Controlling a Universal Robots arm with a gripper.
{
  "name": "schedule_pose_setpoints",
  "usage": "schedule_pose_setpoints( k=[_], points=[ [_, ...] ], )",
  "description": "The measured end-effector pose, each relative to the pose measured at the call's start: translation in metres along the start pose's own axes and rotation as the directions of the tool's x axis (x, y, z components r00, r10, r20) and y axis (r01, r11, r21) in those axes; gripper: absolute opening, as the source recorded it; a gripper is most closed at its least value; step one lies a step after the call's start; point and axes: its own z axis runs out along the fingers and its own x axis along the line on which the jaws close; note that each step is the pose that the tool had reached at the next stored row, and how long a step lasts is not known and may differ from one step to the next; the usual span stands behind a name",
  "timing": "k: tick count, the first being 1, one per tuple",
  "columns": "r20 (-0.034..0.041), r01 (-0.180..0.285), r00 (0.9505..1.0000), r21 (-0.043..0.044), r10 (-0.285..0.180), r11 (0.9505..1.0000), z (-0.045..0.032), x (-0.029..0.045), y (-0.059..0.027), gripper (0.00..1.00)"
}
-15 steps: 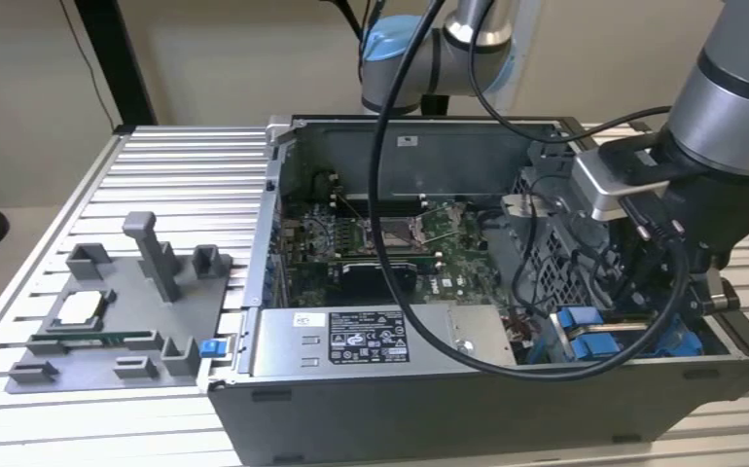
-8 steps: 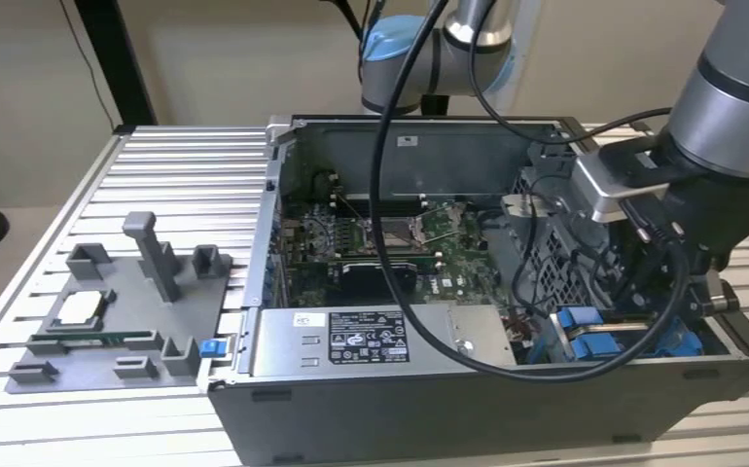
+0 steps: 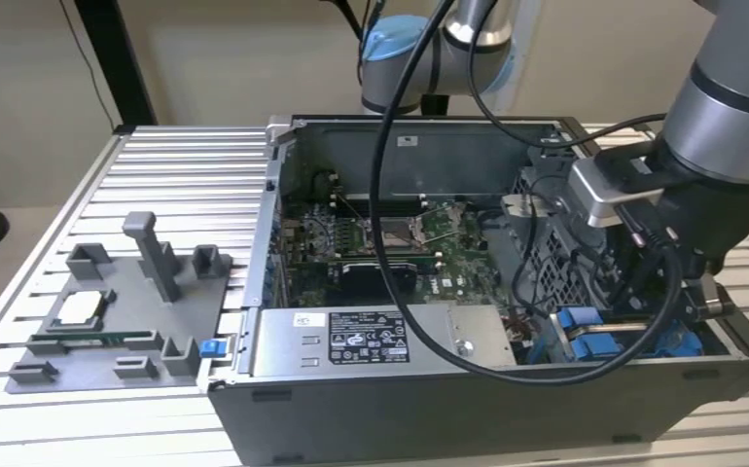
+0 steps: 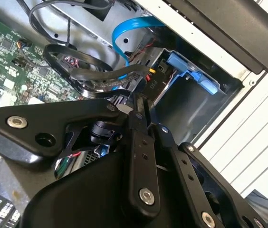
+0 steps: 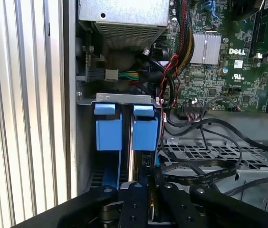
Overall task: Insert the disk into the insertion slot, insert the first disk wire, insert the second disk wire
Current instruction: 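Insert the second disk wire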
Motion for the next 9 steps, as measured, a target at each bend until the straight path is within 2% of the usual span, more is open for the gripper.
schedule_pose_setpoints(
  k=[5,6,9],
  points=[
    [0.0024,0.000,1.0000,0.0000,0.000,1.0000,0.0011,-0.0001,0.0001,0.00],
    [0.0020,0.000,1.0000,0.0000,0.000,1.0000,0.0012,0.0000,0.0001,1.00],
    [0.0021,-0.007,1.0000,0.0005,0.007,1.0000,-0.0013,0.0000,-0.0002,1.00]
  ],
)
